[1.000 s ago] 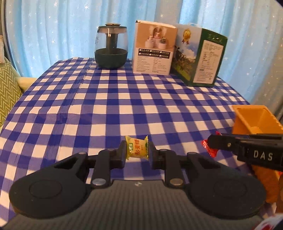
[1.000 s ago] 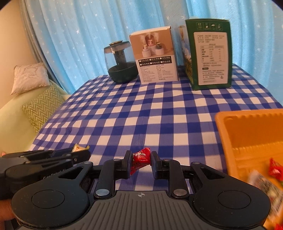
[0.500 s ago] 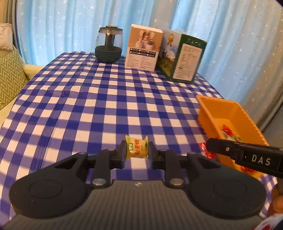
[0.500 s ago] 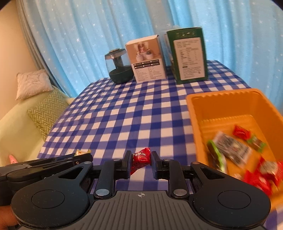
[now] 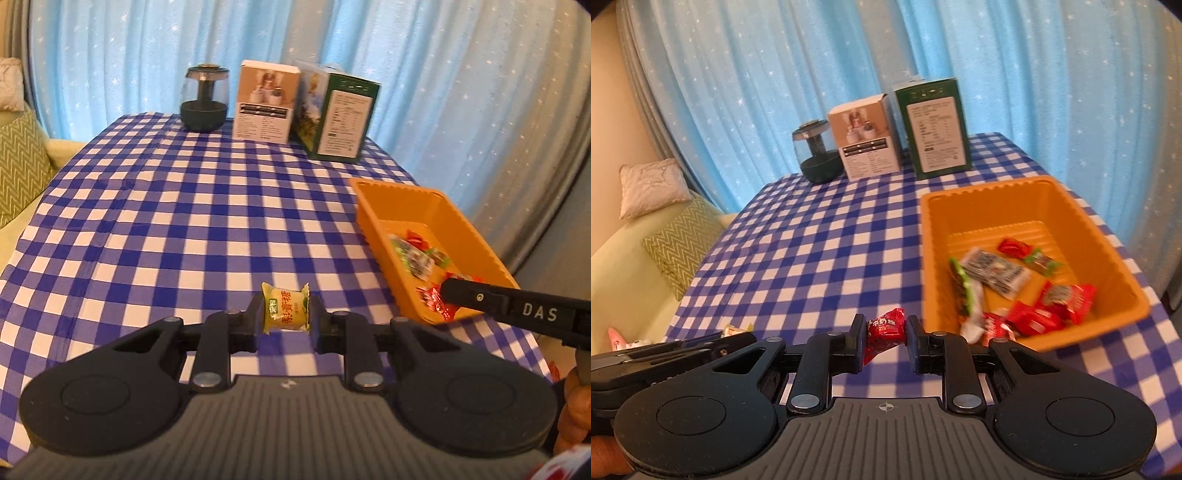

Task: Organize snacks
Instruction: 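Carry the yellow candy and red candy over the orange tray with both tools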

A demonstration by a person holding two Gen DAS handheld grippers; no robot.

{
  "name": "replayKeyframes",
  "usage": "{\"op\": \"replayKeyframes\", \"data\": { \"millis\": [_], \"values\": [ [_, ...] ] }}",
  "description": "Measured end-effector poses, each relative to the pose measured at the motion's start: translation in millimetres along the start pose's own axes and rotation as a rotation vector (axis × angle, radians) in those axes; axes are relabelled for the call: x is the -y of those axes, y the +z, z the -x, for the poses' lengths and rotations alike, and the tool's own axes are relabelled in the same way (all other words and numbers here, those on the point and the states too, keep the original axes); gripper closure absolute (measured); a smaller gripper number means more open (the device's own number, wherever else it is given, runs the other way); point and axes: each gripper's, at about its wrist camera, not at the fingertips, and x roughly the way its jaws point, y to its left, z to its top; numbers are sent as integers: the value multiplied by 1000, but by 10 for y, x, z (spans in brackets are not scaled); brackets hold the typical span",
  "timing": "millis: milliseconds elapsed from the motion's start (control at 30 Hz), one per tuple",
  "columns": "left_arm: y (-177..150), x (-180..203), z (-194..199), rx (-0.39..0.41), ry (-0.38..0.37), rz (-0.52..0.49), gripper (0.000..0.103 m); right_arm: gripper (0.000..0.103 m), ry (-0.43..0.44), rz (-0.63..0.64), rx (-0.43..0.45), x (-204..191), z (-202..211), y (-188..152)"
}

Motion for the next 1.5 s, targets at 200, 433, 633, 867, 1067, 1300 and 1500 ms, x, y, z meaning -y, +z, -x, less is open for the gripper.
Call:
{"op": "replayKeyframes", "data": {
  "millis": [200,433,633,867,1067,1300,1500],
  "values": [
    [-48,294,131,6,-43,-38,81,80,-49,-17,12,207,279,-77],
    [-50,633,193,17,-86,-84,81,80,-103,-24,34,417,548,-116],
    [-72,847,205,13,-109,-113,81,80,-130,-48,56,588,716,-143],
    [-77,985,137,-2,-124,-134,81,80,-146,-89,68,766,769,-135],
    [-45,1122,29,-15,-141,-151,81,80,-152,-118,77,900,765,-93],
    [30,1320,-121,-25,-167,-170,81,80,-158,-139,88,1033,725,-5],
    [127,1462,-268,-29,-183,-175,81,80,-162,-144,96,1140,645,125]
  ]
}}
